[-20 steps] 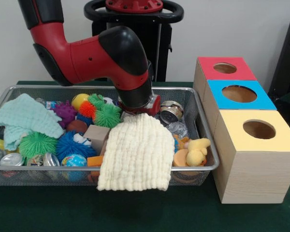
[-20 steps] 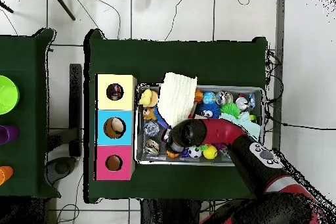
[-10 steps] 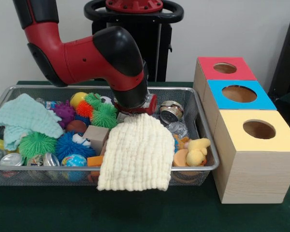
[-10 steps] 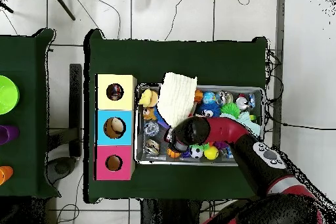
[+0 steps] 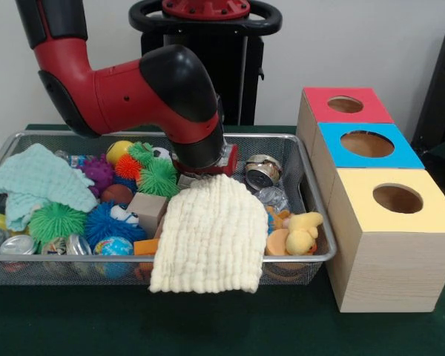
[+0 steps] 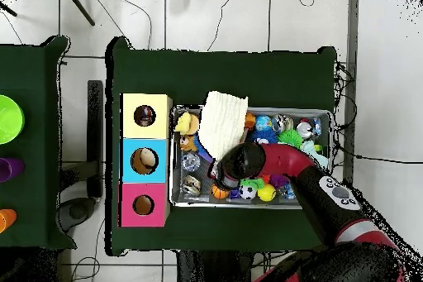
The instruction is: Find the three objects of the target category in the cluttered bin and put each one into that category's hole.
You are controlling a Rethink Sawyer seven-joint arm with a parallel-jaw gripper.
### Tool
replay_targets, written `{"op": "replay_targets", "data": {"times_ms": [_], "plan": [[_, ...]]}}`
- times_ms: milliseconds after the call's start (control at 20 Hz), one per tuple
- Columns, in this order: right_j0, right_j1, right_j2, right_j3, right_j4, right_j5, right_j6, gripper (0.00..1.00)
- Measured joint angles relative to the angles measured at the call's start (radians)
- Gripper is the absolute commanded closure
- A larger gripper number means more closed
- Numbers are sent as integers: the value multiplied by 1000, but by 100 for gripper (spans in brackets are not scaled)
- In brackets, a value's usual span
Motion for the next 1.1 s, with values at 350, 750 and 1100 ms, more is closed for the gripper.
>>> {"op": "replay_targets", "data": {"times_ms": [350, 750, 1100], "plan": [[-9, 4, 12, -7, 0, 22, -16, 100], [-19, 14, 25, -18, -2, 50, -44, 100], [-19, 19, 27, -36, -2, 85, -69, 100]]}}
